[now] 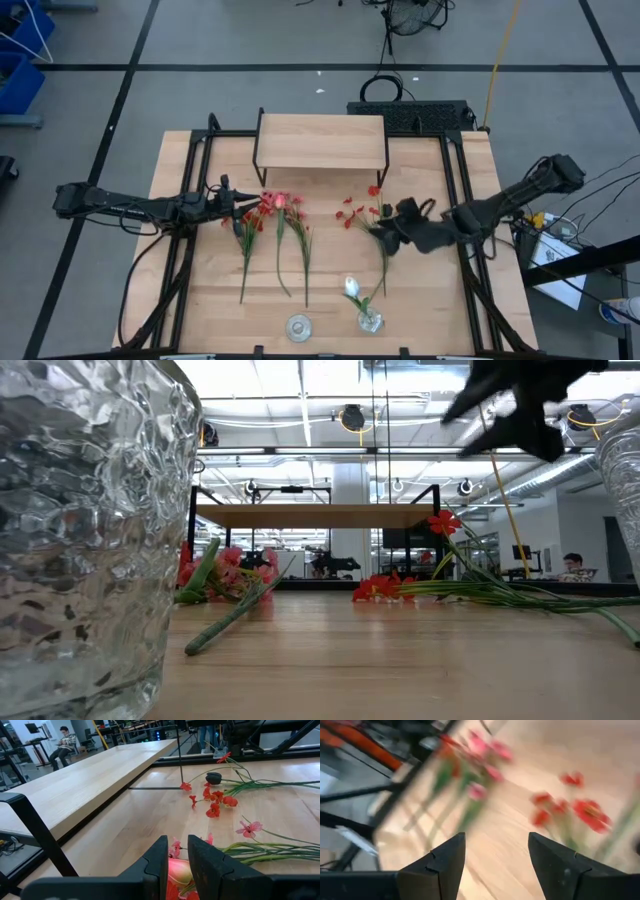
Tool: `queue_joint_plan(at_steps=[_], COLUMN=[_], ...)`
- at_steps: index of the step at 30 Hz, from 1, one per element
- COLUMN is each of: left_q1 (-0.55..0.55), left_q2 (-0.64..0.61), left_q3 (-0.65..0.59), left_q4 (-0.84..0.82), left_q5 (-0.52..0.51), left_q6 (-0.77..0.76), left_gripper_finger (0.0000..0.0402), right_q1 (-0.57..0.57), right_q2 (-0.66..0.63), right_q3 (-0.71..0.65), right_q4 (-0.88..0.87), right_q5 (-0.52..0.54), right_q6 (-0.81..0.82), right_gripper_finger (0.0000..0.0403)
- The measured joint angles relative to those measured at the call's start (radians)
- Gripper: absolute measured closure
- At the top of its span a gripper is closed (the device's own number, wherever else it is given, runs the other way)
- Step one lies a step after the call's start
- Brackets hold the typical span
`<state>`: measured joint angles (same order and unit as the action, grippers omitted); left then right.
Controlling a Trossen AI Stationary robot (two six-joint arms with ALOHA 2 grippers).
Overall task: Pick and place flowers into a vace then onto a shelf
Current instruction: Put the right orange flowers into the right transparent vase
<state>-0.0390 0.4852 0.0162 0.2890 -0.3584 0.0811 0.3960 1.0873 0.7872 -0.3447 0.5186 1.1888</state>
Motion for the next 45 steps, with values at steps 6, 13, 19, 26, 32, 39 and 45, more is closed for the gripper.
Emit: queue_joint_plan(at_steps=[6,13,19,26,32,39,45], left_q1=[0.000,0.000,0.000,0.000,0.000,0.000,0.000], left_q2=[0.000,0.000,0.000,0.000,0.000,0.000,0.000], left_q3=[0.000,0.000,0.000,0.000,0.000,0.000,0.000], left_q4=[0.000,0.000,0.000,0.003,0.000,0.000,0.000], left_q5=[0.000,0.000,0.000,0.000,0.000,0.000,0.000], left_q6=[0.000,0.000,0.000,0.000,0.000,0.000,0.000], left_gripper_finger=[0.0321,0.0321,0.0321,0.0321,0.0321,0.0321,0.0321], right_q1=[-0.141,-0.196,-0.204,-0.219,-0.240,-0.238,-0.239], right_q2=[0.078,0.236,0.327,0.407,0.393,0.297,0.279], right_q3=[0.002,0.006,0.006,0.006,0.006,0.024,0.024], right_q4=[-0.018,-0.041,-0.033,-0.041,-0.013,-0.035,-0.198], right_q5=[-0.245,-0.388,-0.437,-0.469,-0.479,-0.441,-0.442], right_q6=[-0.019,0.017,0.036,0.053,0.073,0.083,0.104], right_gripper_finger=[0.0195,0.0195,0.0195,0.0195,0.0195,0.0195,0.0195])
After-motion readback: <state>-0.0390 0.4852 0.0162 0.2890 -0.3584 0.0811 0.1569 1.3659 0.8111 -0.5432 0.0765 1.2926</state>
